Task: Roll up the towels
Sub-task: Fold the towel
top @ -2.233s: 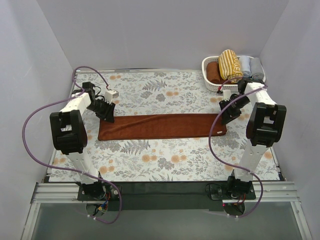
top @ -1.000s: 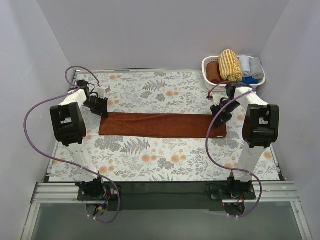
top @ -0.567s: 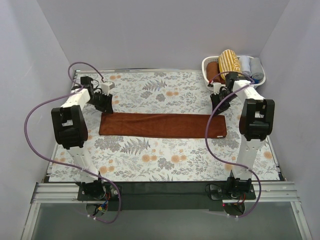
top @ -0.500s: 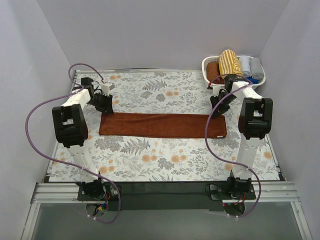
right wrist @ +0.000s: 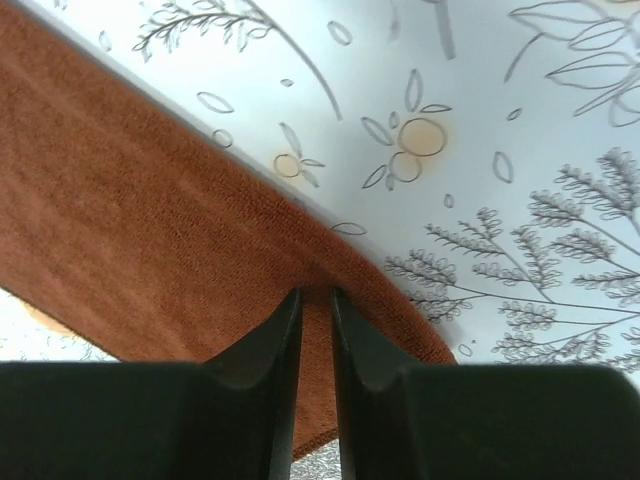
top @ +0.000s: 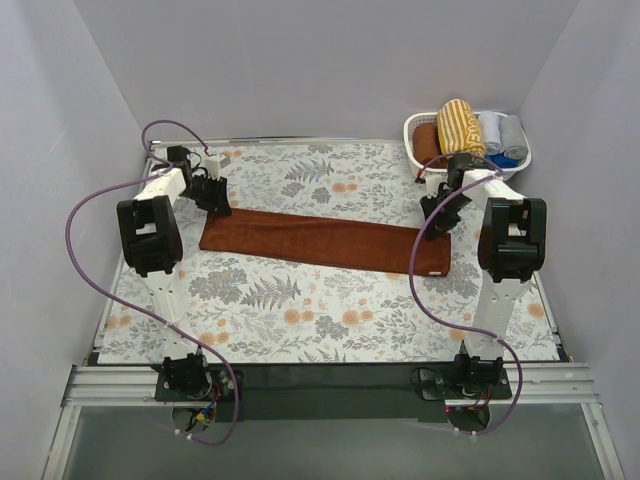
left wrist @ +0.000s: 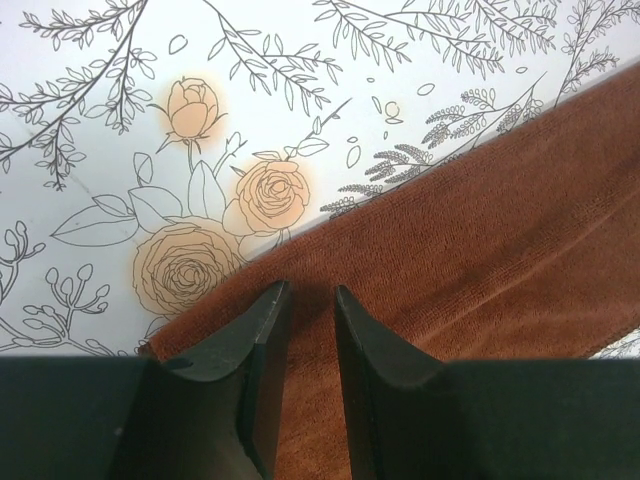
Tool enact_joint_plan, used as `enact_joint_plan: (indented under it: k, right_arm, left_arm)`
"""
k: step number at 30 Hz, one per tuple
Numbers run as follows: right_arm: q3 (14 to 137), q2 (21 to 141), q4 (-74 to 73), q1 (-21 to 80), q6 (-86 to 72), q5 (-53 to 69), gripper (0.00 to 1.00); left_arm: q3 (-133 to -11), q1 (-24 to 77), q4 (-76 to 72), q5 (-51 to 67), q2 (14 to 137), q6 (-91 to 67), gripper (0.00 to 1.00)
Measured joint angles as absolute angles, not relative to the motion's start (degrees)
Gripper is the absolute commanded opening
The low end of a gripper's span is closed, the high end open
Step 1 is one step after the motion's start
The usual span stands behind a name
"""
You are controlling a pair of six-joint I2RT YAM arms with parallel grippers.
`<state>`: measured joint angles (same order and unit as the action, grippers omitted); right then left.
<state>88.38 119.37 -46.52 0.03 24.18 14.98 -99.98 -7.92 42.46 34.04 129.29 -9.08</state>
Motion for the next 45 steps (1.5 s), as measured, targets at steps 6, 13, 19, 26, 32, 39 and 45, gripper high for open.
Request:
enact_joint_plan:
  k: [6, 13, 19, 26, 32, 39, 45]
  right_arm:
    - [95.4, 123.6, -49.6, 0.5, 23.4, 11.2, 0.22]
    - [108.3, 131.0, -50.9, 0.4, 22.8, 8.3, 0.26]
    - [111.2, 132.2, -48.5, 0.3, 21.9, 8.8, 0.44]
    - [104.7, 123.3, -47.4, -2.8, 19.3, 12.2, 0.46]
    - [100.5, 118.4, -46.9, -9.3, 16.5, 15.3, 0.45]
    - [96.7, 120.3, -47.0, -13.8, 14.9, 17.6, 0.45]
    - [96.7, 124.2, -46.9, -13.0, 13.8, 20.1, 0.44]
  left_arm:
    - [-96.3, -7.9, 40.2, 34.0, 127.4, -8.7, 0.23]
    - [-78.3, -7.9, 38.1, 32.5, 115.2, -9.1, 0.23]
    - [-70.7, -7.8, 39.4, 31.5, 109.0, -9.9, 0.23]
    - [-70.9, -7.8, 41.1, 30.5, 106.8, -10.0, 0.29]
    - [-75.2, -7.8, 43.5, 31.0, 106.8, -9.8, 0.39]
    - [-78.0, -7.8, 44.2, 31.6, 106.8, -9.2, 0.47]
    - [-78.0, -7.8, 44.9, 31.7, 106.8, -9.0, 0.48]
